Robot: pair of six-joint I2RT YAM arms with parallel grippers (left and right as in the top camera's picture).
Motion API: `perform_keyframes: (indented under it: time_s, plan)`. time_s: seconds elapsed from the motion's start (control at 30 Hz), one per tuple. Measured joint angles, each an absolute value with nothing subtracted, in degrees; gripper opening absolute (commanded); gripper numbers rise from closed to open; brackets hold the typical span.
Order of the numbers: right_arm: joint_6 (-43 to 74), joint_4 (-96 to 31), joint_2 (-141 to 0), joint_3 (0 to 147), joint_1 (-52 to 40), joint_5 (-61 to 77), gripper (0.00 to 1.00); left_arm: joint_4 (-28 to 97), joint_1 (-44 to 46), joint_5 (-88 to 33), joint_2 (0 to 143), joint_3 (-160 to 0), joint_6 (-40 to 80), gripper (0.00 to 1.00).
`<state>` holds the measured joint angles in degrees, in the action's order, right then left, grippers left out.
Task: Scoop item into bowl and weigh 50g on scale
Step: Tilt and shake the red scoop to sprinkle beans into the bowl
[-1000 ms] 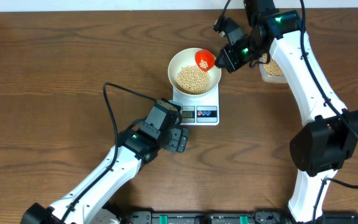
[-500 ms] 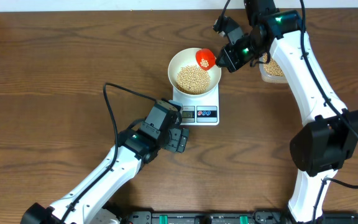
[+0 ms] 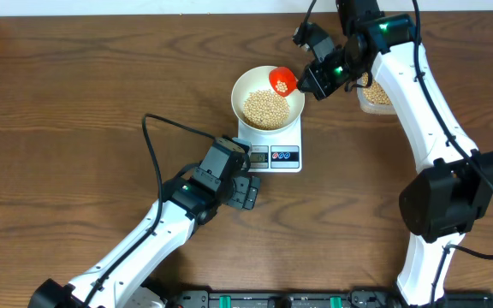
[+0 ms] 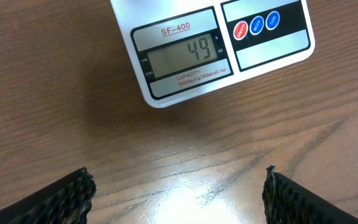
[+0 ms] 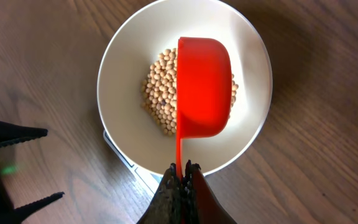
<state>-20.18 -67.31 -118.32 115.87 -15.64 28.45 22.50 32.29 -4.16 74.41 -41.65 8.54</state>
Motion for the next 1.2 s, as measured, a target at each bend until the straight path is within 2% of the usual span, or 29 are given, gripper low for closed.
perform_keyframes:
  time_s: [1.2]
  plan:
    - [-23.27,-66.11,-118.32,115.9,-18.24,22.31,0.01,22.5,32.29,-4.16,74.41,-41.65,8.54,0.89]
